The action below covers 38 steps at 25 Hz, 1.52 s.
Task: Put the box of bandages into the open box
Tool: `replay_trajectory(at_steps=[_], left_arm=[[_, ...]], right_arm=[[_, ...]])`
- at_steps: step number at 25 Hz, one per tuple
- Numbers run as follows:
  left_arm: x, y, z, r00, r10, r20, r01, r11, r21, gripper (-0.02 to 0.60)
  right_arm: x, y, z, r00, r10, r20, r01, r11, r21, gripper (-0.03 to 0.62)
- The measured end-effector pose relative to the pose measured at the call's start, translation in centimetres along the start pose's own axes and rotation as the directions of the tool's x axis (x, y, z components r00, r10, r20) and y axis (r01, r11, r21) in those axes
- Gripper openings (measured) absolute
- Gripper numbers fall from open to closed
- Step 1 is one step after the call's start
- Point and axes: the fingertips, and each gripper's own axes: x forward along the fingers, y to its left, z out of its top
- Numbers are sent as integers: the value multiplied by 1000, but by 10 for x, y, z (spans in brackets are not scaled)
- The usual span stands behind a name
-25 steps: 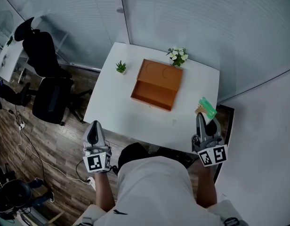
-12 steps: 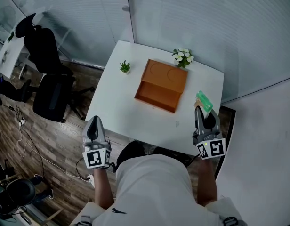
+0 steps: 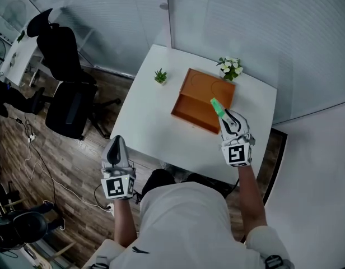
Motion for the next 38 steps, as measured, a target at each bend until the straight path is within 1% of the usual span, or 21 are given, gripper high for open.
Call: replay_trajectory(at_steps=[2,4,6,8,11,14,16,18,20,23,29,35,38], left_arm=[[-2,4,0,1000,5,3,-5,1000,1,6],[-3,6,-1,1000,8,2,-8,1000,1,6],[-3,8,-3,1000,11,1,-11,1000,-1,6],[-3,9,-4,1000,12,1,-12,1000,-3,6],[-2,11,-4,1000,15,5,-15,1000,-7,6],[0,13,-3,1000,18,13,-18,1000,-8,6],[1,14,-3,1000,20,15,-20,1000,-8,6],[2,14,-3,1000,22,15,-22,1000,-9,6],[2,15,-4,1000,23,13,-23,1000,-10,6],[3,14,-4,1000,21,12,-21,1000,-13,6],[5,12,-3,1000,11,11,-11,1000,-10,6],[7,11,-4,1000,10,11,-10,1000,-11,6],[3,11,-4,1000,11,11,-10,1000,-12,6]], right_arm=[[17,15,-7,999,33,-30,-36,992,-121,91],[33,29,-18,996,55,-65,-68,972,-224,91],[46,42,-34,992,65,-111,-98,944,-316,91],[55,54,-48,984,72,-161,-132,906,-403,91],[60,67,-59,976,78,-204,-170,860,-481,91],[62,69,-62,973,71,-219,-178,834,-521,92],[64,67,-64,972,62,-228,-180,822,-541,92],[65,65,-66,969,58,-240,-184,817,-546,95],[65,63,-66,968,59,-242,-185,823,-537,100],[65,61,-63,969,65,-237,-184,830,-526,155],[62,62,-62,966,86,-242,-202,838,-507,175],[62,62,-65,963,102,-249,-215,849,-483,177],[59,62,-64,962,111,-251,-222,853,-473,190]])
